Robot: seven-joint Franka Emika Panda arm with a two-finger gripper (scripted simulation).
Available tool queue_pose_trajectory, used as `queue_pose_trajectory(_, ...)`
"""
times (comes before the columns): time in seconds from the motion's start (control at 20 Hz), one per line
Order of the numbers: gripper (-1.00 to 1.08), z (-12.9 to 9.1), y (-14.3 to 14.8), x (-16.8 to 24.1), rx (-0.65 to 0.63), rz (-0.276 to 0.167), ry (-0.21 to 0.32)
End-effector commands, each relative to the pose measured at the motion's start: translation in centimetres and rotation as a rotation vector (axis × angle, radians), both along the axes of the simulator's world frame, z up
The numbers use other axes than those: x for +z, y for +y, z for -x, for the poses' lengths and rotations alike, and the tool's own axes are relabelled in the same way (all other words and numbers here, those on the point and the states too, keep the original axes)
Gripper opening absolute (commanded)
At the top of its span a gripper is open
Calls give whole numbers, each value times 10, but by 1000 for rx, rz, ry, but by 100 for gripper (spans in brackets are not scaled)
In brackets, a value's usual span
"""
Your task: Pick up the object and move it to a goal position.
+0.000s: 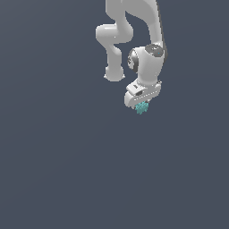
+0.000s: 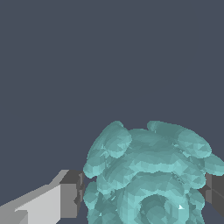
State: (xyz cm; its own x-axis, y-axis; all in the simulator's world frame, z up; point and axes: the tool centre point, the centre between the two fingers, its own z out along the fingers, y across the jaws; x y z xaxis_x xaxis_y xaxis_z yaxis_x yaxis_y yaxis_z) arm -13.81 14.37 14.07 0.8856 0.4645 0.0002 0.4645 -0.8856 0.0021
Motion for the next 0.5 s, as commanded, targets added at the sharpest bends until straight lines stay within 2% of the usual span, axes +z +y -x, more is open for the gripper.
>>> queue_pose_trajectory(0.0, -100, 2, 20, 9, -2, 0, 1)
queue_pose_trajectory(0.25, -100, 3, 47, 20, -2, -1, 1)
queue_pose_trajectory(0.45, -100, 3, 57, 24, -2, -2, 1)
